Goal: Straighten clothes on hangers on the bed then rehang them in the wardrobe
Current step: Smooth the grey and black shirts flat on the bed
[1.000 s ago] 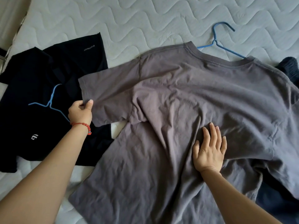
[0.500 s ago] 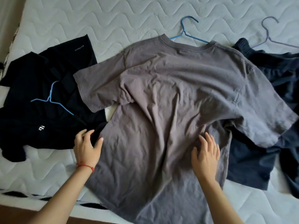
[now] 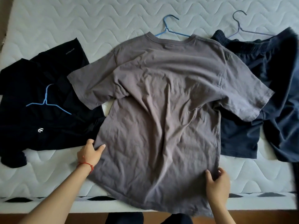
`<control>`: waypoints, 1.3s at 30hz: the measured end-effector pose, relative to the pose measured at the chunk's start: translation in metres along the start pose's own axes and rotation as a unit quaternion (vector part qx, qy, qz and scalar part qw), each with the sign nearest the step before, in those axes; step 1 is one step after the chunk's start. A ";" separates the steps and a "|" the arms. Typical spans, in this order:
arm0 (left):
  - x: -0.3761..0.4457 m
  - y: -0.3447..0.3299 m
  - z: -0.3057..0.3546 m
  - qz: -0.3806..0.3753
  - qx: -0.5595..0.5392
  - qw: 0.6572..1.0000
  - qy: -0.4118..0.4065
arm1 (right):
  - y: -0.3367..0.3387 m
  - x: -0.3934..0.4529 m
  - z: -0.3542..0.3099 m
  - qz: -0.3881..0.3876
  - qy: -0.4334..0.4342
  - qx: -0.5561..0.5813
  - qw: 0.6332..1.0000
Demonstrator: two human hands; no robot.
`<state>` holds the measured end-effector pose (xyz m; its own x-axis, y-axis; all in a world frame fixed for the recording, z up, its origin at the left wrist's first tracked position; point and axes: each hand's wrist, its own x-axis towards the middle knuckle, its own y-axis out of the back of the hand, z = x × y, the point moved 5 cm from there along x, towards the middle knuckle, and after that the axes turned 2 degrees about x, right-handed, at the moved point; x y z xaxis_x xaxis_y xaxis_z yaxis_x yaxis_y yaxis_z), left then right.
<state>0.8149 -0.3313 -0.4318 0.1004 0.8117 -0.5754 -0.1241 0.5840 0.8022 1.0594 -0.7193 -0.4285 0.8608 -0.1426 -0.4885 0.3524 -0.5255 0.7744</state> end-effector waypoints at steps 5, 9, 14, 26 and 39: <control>-0.008 -0.008 -0.018 -0.119 -0.069 0.990 -0.024 | -0.002 -0.008 0.013 -0.063 -0.012 0.037 0.997; -0.026 -0.014 -0.036 -0.149 -0.080 0.985 -0.017 | 0.005 -0.010 0.026 -0.087 0.012 0.019 0.996; -0.063 -0.022 -0.063 -0.151 -0.095 0.984 -0.004 | 0.051 -0.003 0.044 -0.033 0.019 -0.020 0.999; -0.133 -0.090 -0.118 -0.122 -0.132 0.980 0.088 | 0.076 0.011 0.108 -0.130 -0.009 -0.035 0.991; -0.176 -0.025 -0.099 -0.046 -0.043 0.997 0.054 | 0.105 -0.046 0.077 -0.065 0.000 -0.049 0.997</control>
<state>0.7029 -0.4875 -0.3662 0.0086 0.7478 -0.6638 -0.2046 0.6511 0.7309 1.0282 -0.8322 -0.3555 0.8057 -0.0776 -0.5872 0.4953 -0.4553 0.7398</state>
